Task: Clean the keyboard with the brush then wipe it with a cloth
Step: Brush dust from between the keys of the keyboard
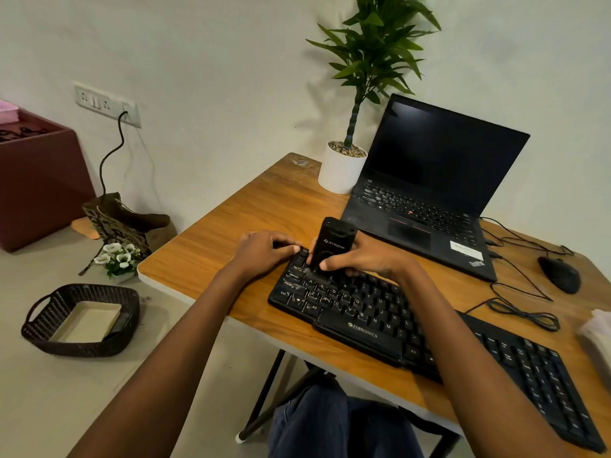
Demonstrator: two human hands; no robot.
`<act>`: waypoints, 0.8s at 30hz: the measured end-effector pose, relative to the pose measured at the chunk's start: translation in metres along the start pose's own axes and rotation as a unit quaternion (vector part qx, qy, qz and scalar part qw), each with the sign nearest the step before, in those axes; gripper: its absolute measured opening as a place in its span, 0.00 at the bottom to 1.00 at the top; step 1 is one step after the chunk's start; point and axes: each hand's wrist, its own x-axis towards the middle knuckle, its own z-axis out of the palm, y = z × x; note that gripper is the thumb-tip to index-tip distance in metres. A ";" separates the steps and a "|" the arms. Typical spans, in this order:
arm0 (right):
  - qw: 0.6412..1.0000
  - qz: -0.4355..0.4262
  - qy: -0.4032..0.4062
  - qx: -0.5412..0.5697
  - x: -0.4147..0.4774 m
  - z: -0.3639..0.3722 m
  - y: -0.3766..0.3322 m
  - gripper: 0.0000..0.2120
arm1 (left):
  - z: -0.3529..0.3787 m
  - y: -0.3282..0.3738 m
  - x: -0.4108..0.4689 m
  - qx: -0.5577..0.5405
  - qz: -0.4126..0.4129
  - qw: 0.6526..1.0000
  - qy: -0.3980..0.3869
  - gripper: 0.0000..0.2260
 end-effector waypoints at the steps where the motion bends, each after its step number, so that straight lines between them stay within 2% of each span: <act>1: 1.000 -0.004 -0.006 -0.002 -0.001 -0.003 0.000 0.21 | 0.000 0.000 0.000 0.003 0.001 1.000 -0.001 0.06; 4: 0.999 -0.009 -0.023 -0.025 0.006 0.003 -0.008 0.18 | -0.001 0.003 -0.001 0.013 0.000 1.000 0.001 0.05; 7: 0.999 -0.022 -0.032 -0.012 0.015 0.018 -0.017 0.15 | 0.000 0.005 -0.001 0.005 -0.024 1.000 0.007 0.15; 10: 0.998 -0.064 -0.004 0.015 0.016 0.023 -0.012 0.15 | -0.001 0.005 -0.002 -0.017 -0.025 1.000 0.003 0.12; 15: 0.995 -0.074 0.046 0.040 0.009 0.026 -0.003 0.18 | -0.002 0.006 -0.003 -0.018 -0.016 1.000 0.003 0.11; 18: 0.996 -0.058 0.062 0.031 0.013 0.030 -0.005 0.18 | -0.003 0.010 -0.004 -0.017 -0.014 1.000 0.008 0.15; 21: 0.999 -0.015 0.033 -0.014 0.019 0.021 -0.015 0.19 | -0.005 0.011 -0.005 -0.026 -0.013 1.000 0.006 0.20; 24: 0.998 0.012 0.040 -0.050 0.023 0.014 -0.028 0.16 | -0.005 0.012 -0.005 -0.028 -0.023 0.999 0.003 0.14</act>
